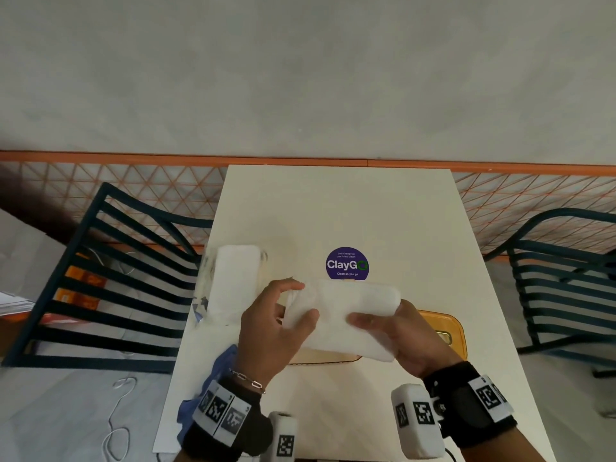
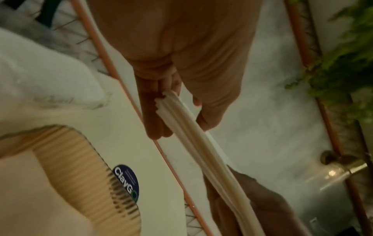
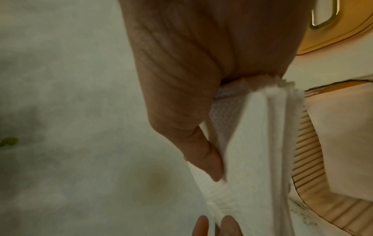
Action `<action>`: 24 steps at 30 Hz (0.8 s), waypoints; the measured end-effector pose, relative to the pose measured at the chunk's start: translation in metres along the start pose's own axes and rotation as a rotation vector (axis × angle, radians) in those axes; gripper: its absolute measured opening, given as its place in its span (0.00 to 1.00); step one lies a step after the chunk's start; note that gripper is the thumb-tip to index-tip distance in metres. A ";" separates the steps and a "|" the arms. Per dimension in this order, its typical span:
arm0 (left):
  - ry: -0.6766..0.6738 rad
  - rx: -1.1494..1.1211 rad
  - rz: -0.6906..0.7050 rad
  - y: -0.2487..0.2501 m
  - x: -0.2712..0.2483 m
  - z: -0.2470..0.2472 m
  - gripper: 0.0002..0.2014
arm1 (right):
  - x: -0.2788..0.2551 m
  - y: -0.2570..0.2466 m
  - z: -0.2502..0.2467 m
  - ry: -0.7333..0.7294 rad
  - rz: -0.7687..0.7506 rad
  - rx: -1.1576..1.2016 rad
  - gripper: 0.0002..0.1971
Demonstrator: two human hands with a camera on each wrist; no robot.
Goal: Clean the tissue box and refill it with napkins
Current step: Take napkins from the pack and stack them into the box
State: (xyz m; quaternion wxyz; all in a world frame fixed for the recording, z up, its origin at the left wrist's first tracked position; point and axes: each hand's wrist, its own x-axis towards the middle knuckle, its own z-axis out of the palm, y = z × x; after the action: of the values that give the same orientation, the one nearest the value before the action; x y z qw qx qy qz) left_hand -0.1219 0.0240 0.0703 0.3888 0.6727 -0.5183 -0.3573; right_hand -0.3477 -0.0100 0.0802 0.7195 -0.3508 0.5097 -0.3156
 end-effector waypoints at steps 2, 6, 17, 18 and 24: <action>-0.013 0.033 0.029 -0.004 -0.001 -0.001 0.18 | -0.001 0.000 0.000 0.001 -0.003 -0.003 0.19; -0.004 -0.029 -0.035 -0.006 0.001 0.000 0.15 | -0.006 -0.005 0.003 -0.064 -0.050 -0.027 0.17; -0.276 -0.342 -0.119 0.009 -0.002 0.006 0.18 | -0.016 -0.021 -0.001 -0.349 -0.013 0.250 0.26; -0.270 -0.317 -0.090 0.010 -0.002 0.006 0.18 | -0.016 -0.022 -0.002 -0.384 0.019 0.304 0.26; -0.140 -0.155 0.142 0.020 -0.004 0.007 0.17 | -0.020 -0.019 -0.004 -0.450 0.007 0.369 0.25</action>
State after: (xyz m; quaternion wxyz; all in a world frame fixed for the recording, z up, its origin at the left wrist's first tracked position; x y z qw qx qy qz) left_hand -0.1374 0.0241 0.0854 0.4269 0.5756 -0.5614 -0.4139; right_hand -0.3589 -0.0052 0.1055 0.8672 -0.2735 0.2725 -0.3145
